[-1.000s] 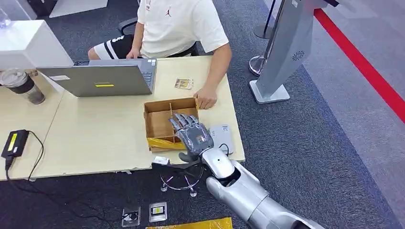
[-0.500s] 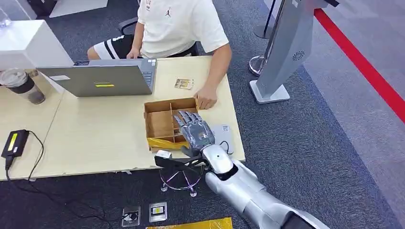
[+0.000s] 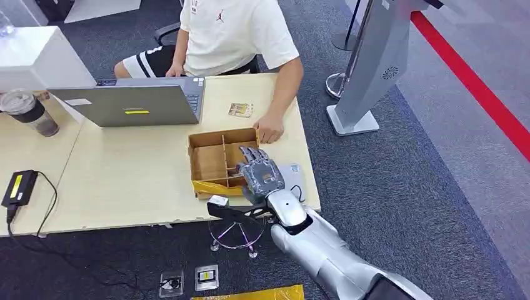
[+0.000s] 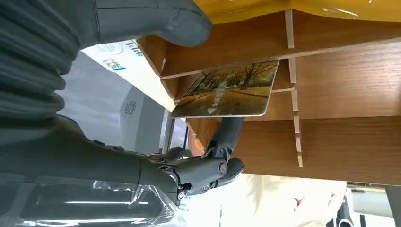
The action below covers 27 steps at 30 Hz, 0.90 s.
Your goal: Pass the card to the sensor for recognition and then transmit it.
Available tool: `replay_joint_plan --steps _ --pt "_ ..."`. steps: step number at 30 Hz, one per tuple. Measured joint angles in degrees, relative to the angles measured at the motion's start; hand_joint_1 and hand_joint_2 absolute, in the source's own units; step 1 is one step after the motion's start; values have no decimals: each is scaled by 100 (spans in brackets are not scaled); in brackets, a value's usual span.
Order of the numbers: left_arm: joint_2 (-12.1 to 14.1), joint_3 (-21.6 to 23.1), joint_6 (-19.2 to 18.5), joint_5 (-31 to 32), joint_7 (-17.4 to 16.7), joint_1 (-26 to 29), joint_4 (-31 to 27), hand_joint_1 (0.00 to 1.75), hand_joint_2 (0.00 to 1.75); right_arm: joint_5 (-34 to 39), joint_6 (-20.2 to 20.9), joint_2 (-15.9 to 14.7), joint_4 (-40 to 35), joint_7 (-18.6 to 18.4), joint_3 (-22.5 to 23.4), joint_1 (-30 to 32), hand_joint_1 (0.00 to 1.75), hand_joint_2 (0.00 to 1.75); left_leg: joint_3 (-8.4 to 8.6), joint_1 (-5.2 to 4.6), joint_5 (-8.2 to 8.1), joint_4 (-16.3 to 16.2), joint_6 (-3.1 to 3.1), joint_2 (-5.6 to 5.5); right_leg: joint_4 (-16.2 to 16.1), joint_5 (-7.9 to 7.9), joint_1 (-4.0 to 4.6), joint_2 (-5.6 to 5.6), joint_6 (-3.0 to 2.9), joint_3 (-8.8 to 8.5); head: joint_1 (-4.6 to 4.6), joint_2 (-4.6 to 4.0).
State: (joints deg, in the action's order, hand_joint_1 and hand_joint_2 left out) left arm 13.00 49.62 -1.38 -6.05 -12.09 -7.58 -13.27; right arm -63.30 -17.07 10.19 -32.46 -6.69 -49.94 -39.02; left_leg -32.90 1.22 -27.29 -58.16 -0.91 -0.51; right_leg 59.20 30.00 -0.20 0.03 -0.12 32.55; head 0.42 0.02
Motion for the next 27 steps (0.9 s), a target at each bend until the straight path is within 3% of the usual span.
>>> replay_joint_plan --steps 18,22,26,27 --pt "-9 2 -11 -41 -57 -3 0 0 175 0 -72 74 181 39 101 3 89 175 0 0 0 0 0 0 0 0 0 0 0 0 0 0" --pt "-9 2 -11 -61 -57 -3 0 0 175 4 -70 83 181 92 107 4 98 175 0 0 0 0 0 0 0 0 0 0 0 1 0 0" --pt "-9 2 -11 -85 -57 -4 0 0 175 2 -74 94 181 125 129 3 127 175 0 0 0 0 0 0 0 0 0 0 0 1 2 0" --pt "-9 2 -11 -92 -59 -4 0 0 175 2 -85 98 181 131 151 4 127 175 0 0 0 0 0 0 0 0 0 0 0 1 0 0"
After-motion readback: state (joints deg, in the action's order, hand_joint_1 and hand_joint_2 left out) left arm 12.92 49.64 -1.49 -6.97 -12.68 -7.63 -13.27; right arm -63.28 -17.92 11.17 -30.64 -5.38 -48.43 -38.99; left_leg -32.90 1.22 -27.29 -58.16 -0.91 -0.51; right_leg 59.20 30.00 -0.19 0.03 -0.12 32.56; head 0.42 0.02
